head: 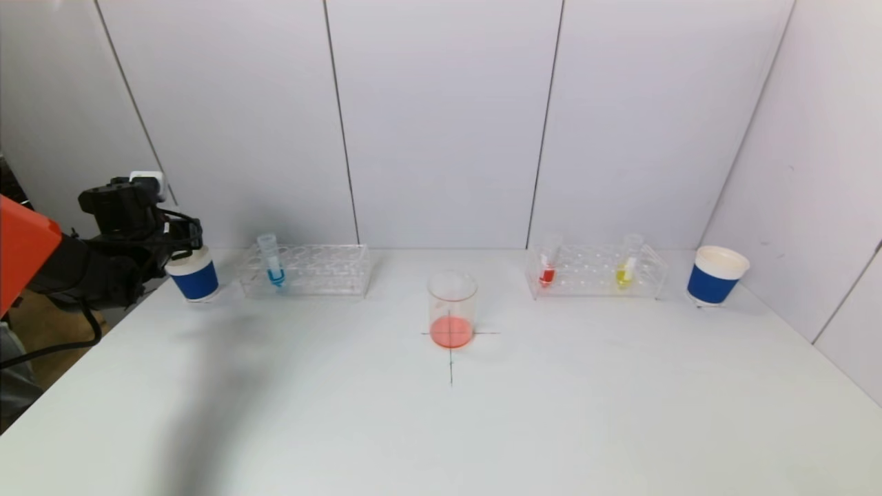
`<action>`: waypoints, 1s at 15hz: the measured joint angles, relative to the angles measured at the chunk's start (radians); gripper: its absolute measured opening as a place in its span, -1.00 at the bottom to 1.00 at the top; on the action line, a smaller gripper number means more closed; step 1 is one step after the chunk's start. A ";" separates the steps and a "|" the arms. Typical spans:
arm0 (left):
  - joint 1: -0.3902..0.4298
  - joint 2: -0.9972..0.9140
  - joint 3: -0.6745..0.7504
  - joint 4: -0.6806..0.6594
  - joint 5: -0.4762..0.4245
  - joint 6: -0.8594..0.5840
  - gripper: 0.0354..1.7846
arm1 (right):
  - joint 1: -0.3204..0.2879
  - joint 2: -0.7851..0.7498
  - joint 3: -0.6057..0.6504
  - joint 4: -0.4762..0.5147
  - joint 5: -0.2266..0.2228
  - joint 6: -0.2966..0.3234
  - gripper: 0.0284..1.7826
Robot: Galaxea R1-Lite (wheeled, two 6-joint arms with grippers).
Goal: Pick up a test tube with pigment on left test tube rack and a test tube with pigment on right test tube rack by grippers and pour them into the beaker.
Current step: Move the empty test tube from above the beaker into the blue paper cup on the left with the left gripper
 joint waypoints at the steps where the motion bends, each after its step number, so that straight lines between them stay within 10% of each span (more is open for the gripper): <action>1: 0.000 0.000 0.001 0.000 0.000 0.000 -0.52 | 0.000 0.000 0.000 0.000 0.000 0.000 0.98; 11: 0.002 -0.001 0.000 0.000 0.000 0.000 -0.48 | 0.000 0.000 0.000 0.000 0.000 0.000 0.98; 15: 0.002 0.002 0.000 -0.046 0.000 0.003 -0.06 | 0.000 0.000 0.000 0.000 0.000 0.000 0.98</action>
